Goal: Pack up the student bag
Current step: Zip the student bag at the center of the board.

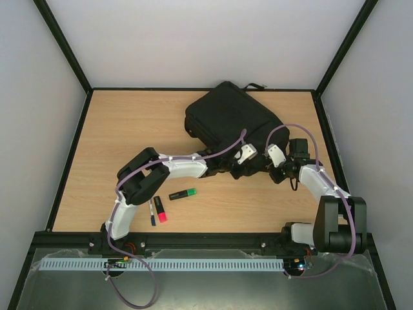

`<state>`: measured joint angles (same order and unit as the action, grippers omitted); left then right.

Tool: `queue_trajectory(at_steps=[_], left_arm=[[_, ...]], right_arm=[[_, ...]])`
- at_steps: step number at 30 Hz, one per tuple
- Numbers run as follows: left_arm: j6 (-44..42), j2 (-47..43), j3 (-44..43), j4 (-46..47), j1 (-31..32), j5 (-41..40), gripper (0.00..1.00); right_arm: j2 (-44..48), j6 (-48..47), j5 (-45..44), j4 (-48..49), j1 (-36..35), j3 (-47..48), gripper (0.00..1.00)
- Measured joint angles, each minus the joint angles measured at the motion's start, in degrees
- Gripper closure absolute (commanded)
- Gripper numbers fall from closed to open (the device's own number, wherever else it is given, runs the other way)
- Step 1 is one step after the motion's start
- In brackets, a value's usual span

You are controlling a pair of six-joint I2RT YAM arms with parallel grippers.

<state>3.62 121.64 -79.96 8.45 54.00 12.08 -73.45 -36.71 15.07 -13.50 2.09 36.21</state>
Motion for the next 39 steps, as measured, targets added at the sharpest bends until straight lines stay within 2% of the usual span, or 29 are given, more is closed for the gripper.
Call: queue_trajectory(at_steps=[13,24,25,26,28,30,33,39], left_arm=[[-1.9,-17.6,20.7,-1.1,1.4,-8.9,0.97],[4.1,-27.7,30.9,-6.8,1.8,-20.6,0.97],[4.7,-28.4,31.6,-7.2,1.9,-21.6,0.95],[5.5,-29.5,32.5,-7.5,1.9,-22.6,0.88],[6.5,-31.5,33.8,-8.1,2.2,-23.5,0.68],[7.1,-34.0,35.2,-8.9,3.4,-24.4,0.55],[6.3,-36.9,36.1,-10.4,7.0,-25.7,0.49],[3.0,-38.4,35.6,-8.6,12.9,-24.7,0.46]], right_arm=[[-0.3,-3.2,-1.3,-5.4,1.0,1.6,0.99],[2.0,-3.1,1.0,-8.1,1.0,1.6,0.99],[2.5,-3.2,1.4,-8.5,1.0,1.6,0.99],[3.1,-3.2,1.9,-8.8,0.8,1.5,0.99],[4.2,-3.1,2.4,-9.3,0.0,1.3,0.99],[5.1,-2.7,2.4,-9.4,-2.0,1.0,0.99],[5.5,-1.4,1.9,-9.4,-5.7,0.8,0.99],[5.6,2.6,2.2,-9.6,-12.8,0.8,0.99]])
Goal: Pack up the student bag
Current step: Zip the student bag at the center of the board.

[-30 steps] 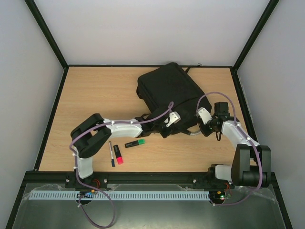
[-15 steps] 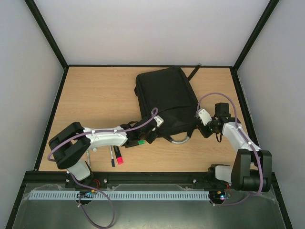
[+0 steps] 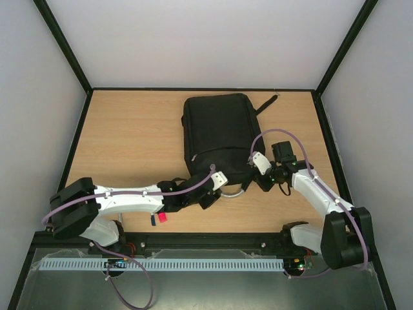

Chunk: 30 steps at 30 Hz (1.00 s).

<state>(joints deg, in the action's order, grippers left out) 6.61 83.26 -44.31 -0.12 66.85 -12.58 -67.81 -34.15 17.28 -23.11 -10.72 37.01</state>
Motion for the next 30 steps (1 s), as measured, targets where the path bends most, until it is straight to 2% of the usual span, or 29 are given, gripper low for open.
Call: queue_trajectory(at_steps=[7,15,20,25,30], left_arm=[[-3.8,3.6,-1.8,5.4,-0.7,0.0,0.46],[-8.2,10.3,-5.6,10.7,-3.2,1.7,0.56],[-11.1,13.9,-7.6,11.5,-4.5,2.1,0.72],[-13.3,15.8,-8.7,12.0,-4.5,1.5,0.95],[-14.2,15.8,-8.7,12.1,-4.5,0.6,0.98]], right_arm=[[1.0,3.2,2.3,-1.5,-4.6,0.0,0.99],[1.1,3.4,3.3,-2.3,-4.7,0.0,0.99],[1.1,3.4,3.6,-2.5,-4.7,0.0,0.99],[1.0,3.4,4.1,-2.9,-4.7,0.0,0.99],[-0.4,3.3,4.2,-4.2,-4.7,1.0,0.99]])
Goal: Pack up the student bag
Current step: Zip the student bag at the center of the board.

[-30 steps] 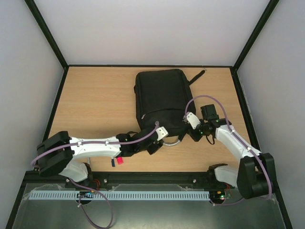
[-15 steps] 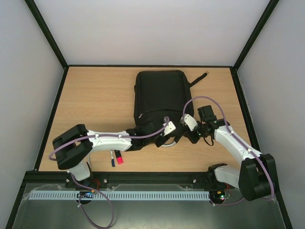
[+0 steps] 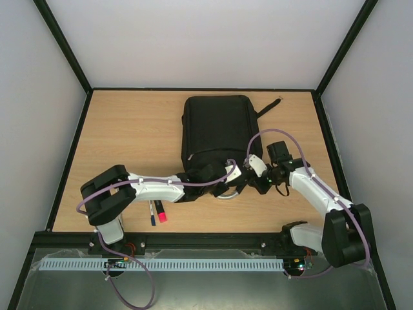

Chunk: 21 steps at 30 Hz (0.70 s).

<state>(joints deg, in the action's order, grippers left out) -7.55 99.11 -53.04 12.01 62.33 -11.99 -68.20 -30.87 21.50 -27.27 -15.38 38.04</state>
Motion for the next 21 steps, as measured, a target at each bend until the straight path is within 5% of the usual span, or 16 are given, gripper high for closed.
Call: queue_trajectory(at_steps=[14,21], left_arm=[[0.7,-3.5,3.6,0.5,0.0,-0.5,0.98],[1.8,-4.5,3.9,0.5,0.0,0.0,0.98]], right_arm=[[-4.4,-9.6,-1.4,-9.0,14.7,6.3,0.99],[-2.7,-10.9,6.3,-12.2,15.0,6.1,0.69]])
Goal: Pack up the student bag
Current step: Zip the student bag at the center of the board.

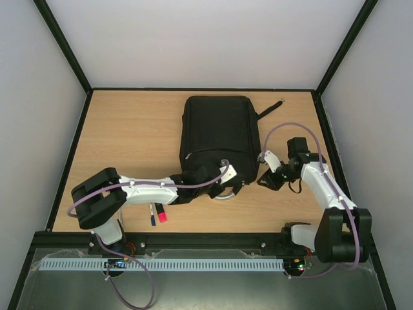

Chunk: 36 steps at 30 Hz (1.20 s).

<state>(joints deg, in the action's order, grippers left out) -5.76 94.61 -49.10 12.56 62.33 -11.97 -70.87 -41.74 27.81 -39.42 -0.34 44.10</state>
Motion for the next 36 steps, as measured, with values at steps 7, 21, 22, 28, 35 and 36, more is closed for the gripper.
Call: queue_trajectory(at_steps=[7,21,22,28,35,36], left_arm=[[1.4,1.3,-1.9,-0.3,0.0,0.5,0.98],[3.9,5.3,-8.3,-0.9,0.0,1.2,0.98],[3.9,5.3,-8.4,-0.9,0.0,1.3,0.98],[4.1,5.7,-9.0,-0.9,0.0,1.4,0.97],[4.0,5.7,-9.2,-1.2,0.0,1.4,0.98],[4.0,5.7,-9.2,-1.3,0.0,1.4,0.98]], right_arm=[[3.4,3.0,4.4,1.4,-4.9,-2.9,0.67],[-3.4,11.0,2.3,10.0,-7.2,-2.9,0.65],[-3.4,11.3,1.8,10.4,-7.2,-2.9,0.66],[-3.5,13.3,-3.1,13.1,-7.2,-3.0,0.72],[-0.6,12.3,-6.6,13.4,-7.2,-3.0,0.75],[0.4,12.0,-7.4,13.4,-7.2,-3.0,0.75]])
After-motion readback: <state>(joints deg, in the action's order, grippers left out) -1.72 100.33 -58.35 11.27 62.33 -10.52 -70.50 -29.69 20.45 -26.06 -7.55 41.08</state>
